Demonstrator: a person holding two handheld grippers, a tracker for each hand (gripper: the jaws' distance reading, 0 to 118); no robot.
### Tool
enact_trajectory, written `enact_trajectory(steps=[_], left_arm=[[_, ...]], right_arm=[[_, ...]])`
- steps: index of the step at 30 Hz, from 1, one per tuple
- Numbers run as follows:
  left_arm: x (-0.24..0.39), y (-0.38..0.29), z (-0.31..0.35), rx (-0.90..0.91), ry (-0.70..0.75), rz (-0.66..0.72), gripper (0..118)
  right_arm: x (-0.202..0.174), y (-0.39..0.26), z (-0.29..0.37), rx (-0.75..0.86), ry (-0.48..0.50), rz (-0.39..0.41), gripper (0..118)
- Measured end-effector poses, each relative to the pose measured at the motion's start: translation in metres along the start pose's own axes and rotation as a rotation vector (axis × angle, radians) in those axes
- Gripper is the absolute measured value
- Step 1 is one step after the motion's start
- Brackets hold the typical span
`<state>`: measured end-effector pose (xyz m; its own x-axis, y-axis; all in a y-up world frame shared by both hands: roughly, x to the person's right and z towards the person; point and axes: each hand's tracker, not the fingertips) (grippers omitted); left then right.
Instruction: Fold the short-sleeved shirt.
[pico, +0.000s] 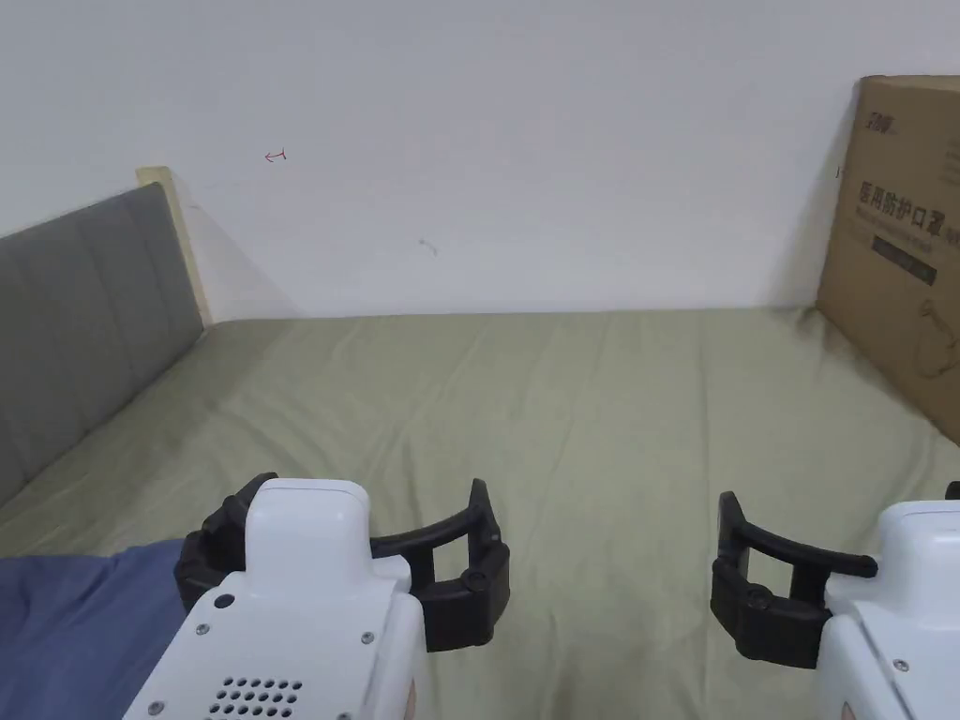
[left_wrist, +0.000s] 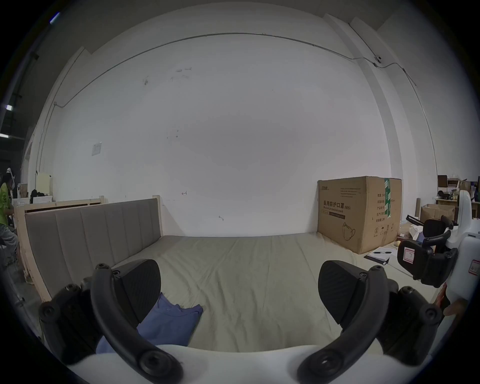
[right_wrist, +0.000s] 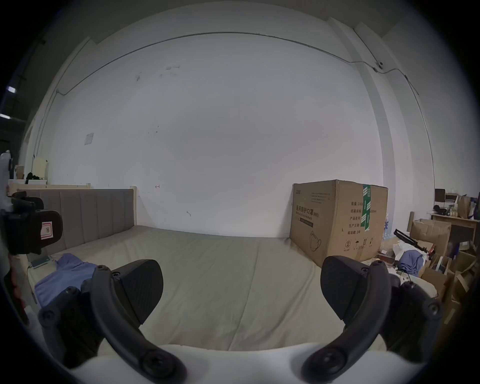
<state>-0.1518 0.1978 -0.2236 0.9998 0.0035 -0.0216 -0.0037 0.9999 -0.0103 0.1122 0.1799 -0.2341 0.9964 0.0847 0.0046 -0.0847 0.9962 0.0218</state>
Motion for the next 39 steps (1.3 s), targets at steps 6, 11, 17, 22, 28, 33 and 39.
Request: enact_trajectory(steps=[6, 11, 17, 22, 28, 33, 39], left_arm=[[-0.028, -0.011, 0.0, 0.04, -0.117, 0.593, 118], [-0.051, -0.063, -0.008, 0.011, -0.064, 1.187, 118], [-0.049, -0.066, -0.011, -0.086, 0.087, 1.044, 118], [-0.011, -0.015, -0.018, 0.008, 0.132, 0.276, 118], [0.02, -0.006, -0.003, 0.07, 0.032, -0.182, 118], [0.013, -0.008, -0.004, 0.042, -0.017, -0.037, 118], [0.015, -0.005, -0.005, 0.046, -0.009, -0.034, 118]], right_arm=[[-0.029, 0.007, 0.003, 0.054, -0.005, 0.289, 118], [-0.071, -0.012, 0.006, 0.074, 0.066, 0.851, 118], [-0.068, -0.015, 0.002, -0.001, 0.126, 0.694, 118], [-0.022, 0.009, -0.005, -0.017, 0.057, 0.141, 118], [0.027, -0.009, -0.006, -0.089, -0.009, -0.354, 118], [0.025, -0.013, -0.003, -0.044, -0.039, -0.154, 118], [0.013, -0.006, -0.001, -0.01, 0.011, -0.076, 118]])
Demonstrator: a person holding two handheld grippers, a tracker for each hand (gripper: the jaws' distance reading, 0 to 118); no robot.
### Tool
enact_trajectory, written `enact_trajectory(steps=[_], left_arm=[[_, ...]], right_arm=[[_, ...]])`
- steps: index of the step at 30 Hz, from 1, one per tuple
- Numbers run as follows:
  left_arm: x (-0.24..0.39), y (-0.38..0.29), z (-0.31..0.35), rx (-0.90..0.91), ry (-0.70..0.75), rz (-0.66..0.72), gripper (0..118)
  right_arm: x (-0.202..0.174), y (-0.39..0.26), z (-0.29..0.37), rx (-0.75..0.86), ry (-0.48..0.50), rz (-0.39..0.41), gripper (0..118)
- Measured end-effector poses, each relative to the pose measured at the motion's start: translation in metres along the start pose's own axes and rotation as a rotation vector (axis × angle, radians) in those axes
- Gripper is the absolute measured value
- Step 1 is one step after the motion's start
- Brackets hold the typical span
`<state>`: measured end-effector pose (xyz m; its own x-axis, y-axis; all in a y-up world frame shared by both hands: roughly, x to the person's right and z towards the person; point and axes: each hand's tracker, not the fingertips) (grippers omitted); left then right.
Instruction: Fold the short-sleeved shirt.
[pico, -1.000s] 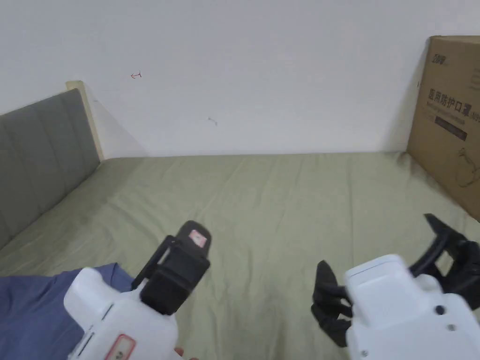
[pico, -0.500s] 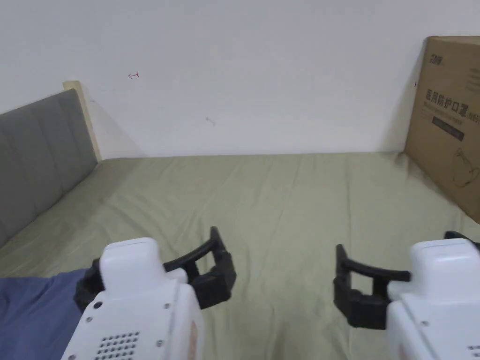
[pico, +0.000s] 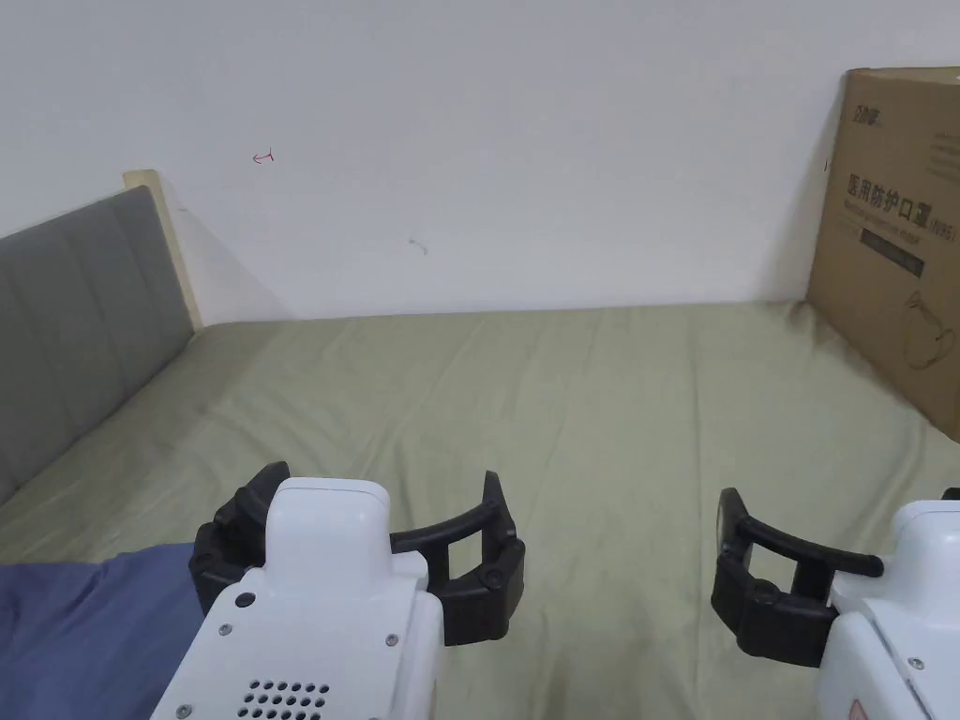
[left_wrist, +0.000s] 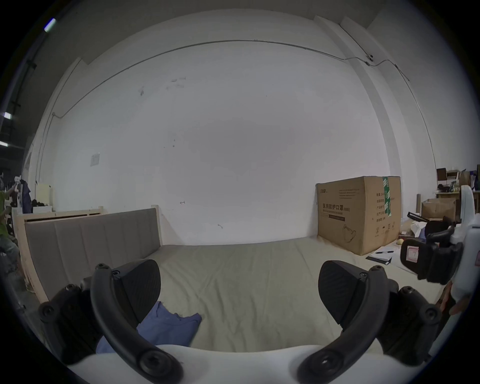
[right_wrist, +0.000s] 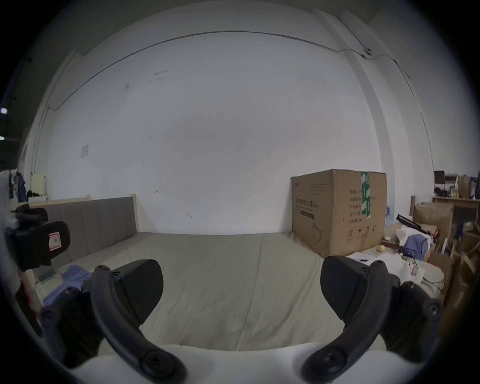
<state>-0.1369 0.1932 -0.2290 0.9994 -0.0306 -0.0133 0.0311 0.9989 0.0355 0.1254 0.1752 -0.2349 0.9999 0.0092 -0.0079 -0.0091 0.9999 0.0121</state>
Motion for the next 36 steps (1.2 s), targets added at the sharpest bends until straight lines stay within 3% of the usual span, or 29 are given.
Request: enact_trajectory(steps=[5, 6, 7, 8, 9, 10, 13, 23, 26, 36], left_arm=[[0.001, 0.003, 0.004, 0.0, 0.006, 0.01, 116], [0.001, 0.003, 0.006, 0.013, 0.0, 0.018, 112], [0.003, 0.005, 0.006, 0.019, 0.013, 0.028, 99], [0.005, 0.005, 0.006, 0.022, 0.043, 0.037, 64], [0.005, 0.005, 0.004, 0.017, 0.071, 0.034, 27], [0.004, 0.004, 0.002, 0.008, 0.094, 0.028, 3], [0.0, 0.007, 0.0, -0.013, 0.059, 0.028, 0], [-0.021, 0.007, -0.004, -0.054, 0.112, 0.068, 0], [-0.039, 0.013, 0.002, -0.047, 0.17, 0.074, 0], [-0.119, 0.031, 0.051, -0.033, 0.466, 0.034, 0]], right_arm=[[-0.003, 0.007, 0.006, 0.005, 0.049, 0.0, 104], [-0.004, 0.009, 0.006, 0.003, 0.05, 0.0, 93], [-0.005, 0.011, 0.005, 0.0, 0.047, 0.003, 68], [-0.006, 0.011, 0.005, -0.004, 0.042, 0.005, 38], [-0.006, 0.011, 0.005, -0.004, 0.039, 0.004, 23], [-0.004, 0.011, 0.004, -0.002, 0.044, -0.002, 18], [-0.004, 0.012, 0.005, -0.004, 0.056, -0.011, 0], [-0.013, 0.018, -0.005, -0.011, 0.116, 0.005, 0], [-0.03, 0.021, -0.013, -0.007, 0.181, -0.002, 0], [-0.129, 0.025, -0.032, -0.017, 0.528, 0.0, 0]])
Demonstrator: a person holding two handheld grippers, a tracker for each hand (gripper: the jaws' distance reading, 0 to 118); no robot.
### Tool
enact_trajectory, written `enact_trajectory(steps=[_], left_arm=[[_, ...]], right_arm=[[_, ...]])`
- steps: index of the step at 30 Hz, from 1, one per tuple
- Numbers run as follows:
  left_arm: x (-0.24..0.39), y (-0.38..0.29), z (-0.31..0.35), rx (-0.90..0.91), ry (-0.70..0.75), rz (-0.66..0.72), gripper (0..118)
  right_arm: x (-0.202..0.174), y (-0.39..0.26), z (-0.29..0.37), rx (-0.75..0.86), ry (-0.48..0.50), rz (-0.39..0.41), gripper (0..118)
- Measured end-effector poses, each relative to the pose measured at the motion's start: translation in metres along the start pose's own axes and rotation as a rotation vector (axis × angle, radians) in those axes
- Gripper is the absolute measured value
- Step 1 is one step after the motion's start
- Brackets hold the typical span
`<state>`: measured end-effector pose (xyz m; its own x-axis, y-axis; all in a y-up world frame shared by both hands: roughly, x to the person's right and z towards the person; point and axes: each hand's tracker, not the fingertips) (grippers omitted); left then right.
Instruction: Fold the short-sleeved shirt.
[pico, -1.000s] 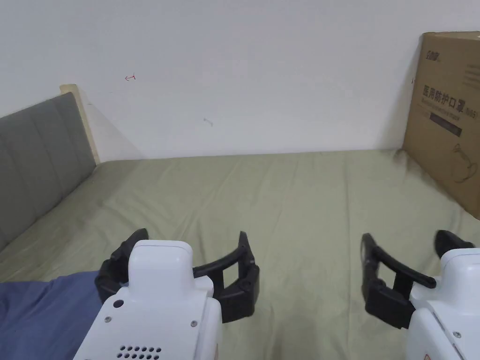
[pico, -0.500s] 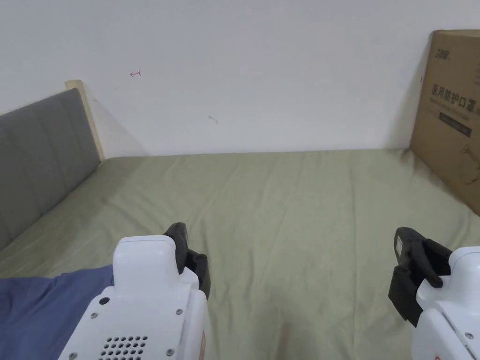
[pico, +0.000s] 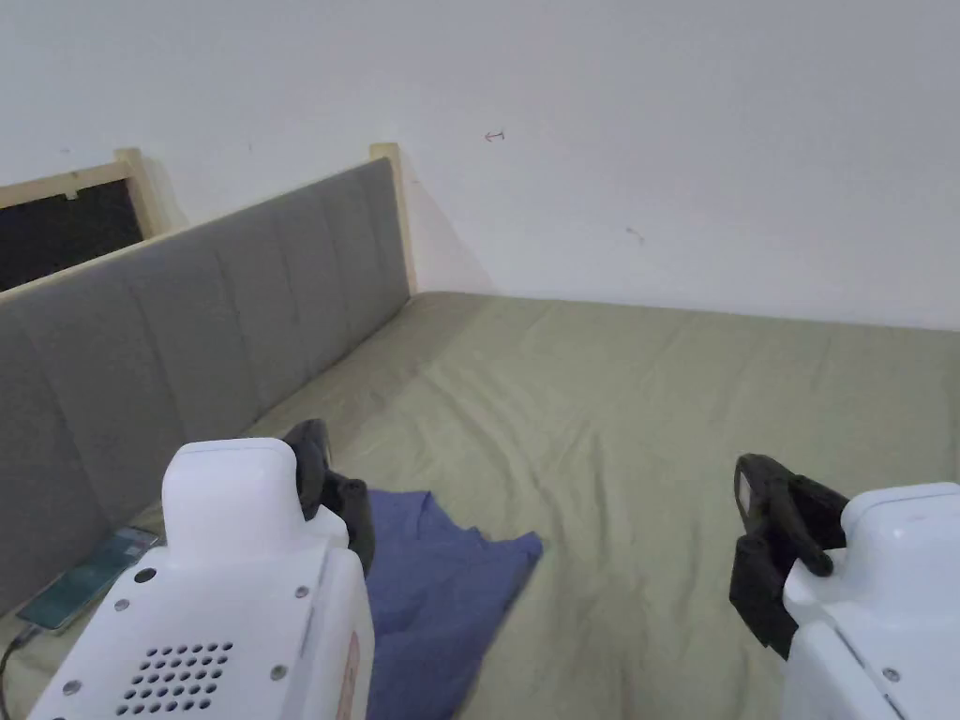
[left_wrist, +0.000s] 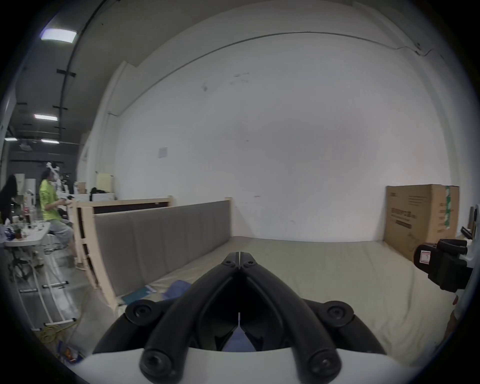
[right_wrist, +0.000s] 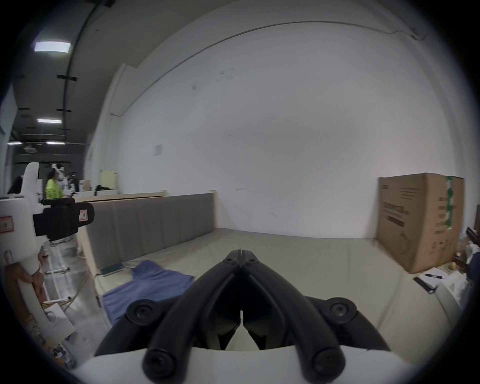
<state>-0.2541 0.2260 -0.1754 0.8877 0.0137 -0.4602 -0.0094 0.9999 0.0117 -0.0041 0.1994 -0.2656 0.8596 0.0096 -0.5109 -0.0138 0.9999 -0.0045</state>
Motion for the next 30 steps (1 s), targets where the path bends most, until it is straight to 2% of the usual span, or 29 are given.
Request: enact_trajectory(steps=[5, 12, 17, 22, 24, 25, 27, 28, 29, 30], left_arm=[[-0.03, -0.001, 0.002, -0.029, 0.069, -0.027, 0], [-0.042, -0.031, -0.035, -0.202, 0.044, -0.034, 0], [-0.046, -0.101, -0.114, -0.428, -0.025, -0.095, 0], [-0.059, -0.182, -0.187, -0.697, -0.052, -0.043, 0], [-0.066, -0.209, -0.204, -0.75, -0.054, -0.075, 0], [-0.066, -0.215, -0.209, -0.734, -0.045, -0.075, 7], [-0.064, -0.216, -0.213, -0.744, -0.039, -0.078, 63], [-0.064, -0.217, -0.217, -0.754, -0.043, -0.072, 63], [-0.065, -0.218, -0.22, -0.76, -0.052, -0.071, 73], [-0.065, -0.218, -0.222, -0.768, -0.064, -0.071, 91]], right_arm=[[-0.025, -0.004, -0.016, -0.021, 0.076, -0.005, 0], [-0.021, -0.018, -0.032, -0.088, 0.073, -0.02, 0], [-0.013, -0.039, -0.05, -0.173, 0.041, -0.023, 0], [-0.01, -0.061, -0.071, -0.259, 0.029, -0.011, 0], [-0.01, -0.068, -0.081, -0.291, 0.026, -0.001, 0], [-0.01, -0.071, -0.085, -0.303, 0.027, 0.003, 0], [-0.011, -0.077, -0.092, -0.33, 0.032, 0.014, 0], [-0.012, -0.079, -0.097, -0.342, 0.032, 0.019, 0], [-0.013, -0.082, -0.101, -0.35, 0.034, 0.021, 0], [-0.014, -0.083, -0.102, -0.356, 0.038, 0.019, 0]])
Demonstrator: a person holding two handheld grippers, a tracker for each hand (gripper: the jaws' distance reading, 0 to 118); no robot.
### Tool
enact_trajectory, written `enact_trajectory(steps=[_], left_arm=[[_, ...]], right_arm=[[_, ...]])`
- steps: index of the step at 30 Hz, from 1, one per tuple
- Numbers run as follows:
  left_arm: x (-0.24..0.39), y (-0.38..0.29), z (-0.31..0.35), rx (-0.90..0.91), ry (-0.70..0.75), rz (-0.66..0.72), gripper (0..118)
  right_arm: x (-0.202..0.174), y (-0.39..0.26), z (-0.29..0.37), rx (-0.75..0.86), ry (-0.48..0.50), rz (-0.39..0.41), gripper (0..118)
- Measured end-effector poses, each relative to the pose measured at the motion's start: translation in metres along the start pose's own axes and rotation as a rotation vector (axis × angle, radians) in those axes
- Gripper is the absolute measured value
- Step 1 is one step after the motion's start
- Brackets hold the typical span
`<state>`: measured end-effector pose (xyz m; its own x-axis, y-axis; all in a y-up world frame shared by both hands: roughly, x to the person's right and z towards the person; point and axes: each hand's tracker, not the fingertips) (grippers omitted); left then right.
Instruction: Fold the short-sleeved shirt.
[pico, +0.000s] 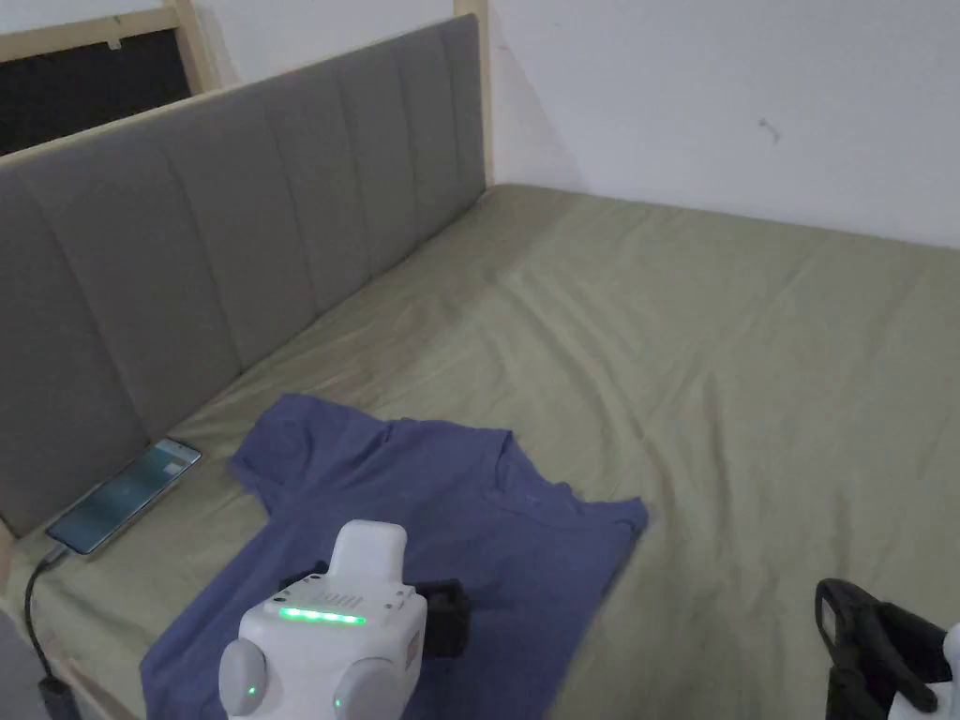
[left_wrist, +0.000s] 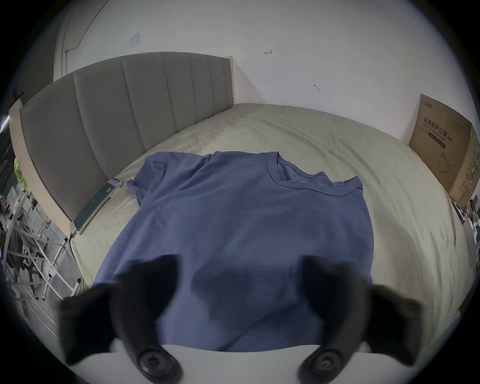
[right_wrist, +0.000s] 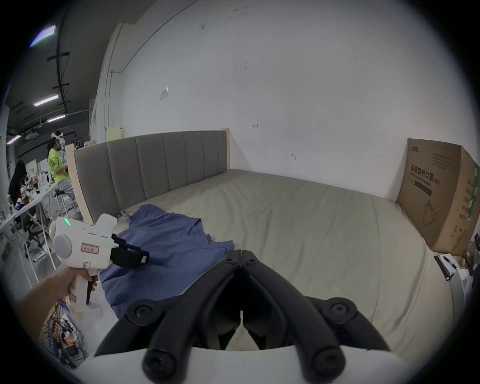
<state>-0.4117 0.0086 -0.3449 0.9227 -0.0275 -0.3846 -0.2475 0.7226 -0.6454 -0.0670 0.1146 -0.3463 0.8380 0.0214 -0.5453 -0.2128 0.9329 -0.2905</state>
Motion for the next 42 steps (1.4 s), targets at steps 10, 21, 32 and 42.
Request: enact_trajectory(steps=[10, 21, 32, 42], left_arm=[[0.01, -0.003, -0.051, -0.231, 0.018, 0.014, 117], [-0.007, 0.01, -0.041, -0.194, 0.076, 0.15, 26], [-0.033, 0.018, -0.011, -0.147, -0.009, 0.337, 8], [-0.006, 0.11, 0.129, 0.141, -0.121, 0.17, 8]], right_arm=[[-0.012, -0.013, -0.011, -0.077, 0.062, 0.059, 0], [0.0, -0.017, -0.016, -0.112, 0.067, 0.001, 0], [0.019, -0.017, 0.003, -0.104, 0.014, -0.022, 0], [0.063, -0.013, 0.054, -0.02, -0.081, -0.121, 0]])
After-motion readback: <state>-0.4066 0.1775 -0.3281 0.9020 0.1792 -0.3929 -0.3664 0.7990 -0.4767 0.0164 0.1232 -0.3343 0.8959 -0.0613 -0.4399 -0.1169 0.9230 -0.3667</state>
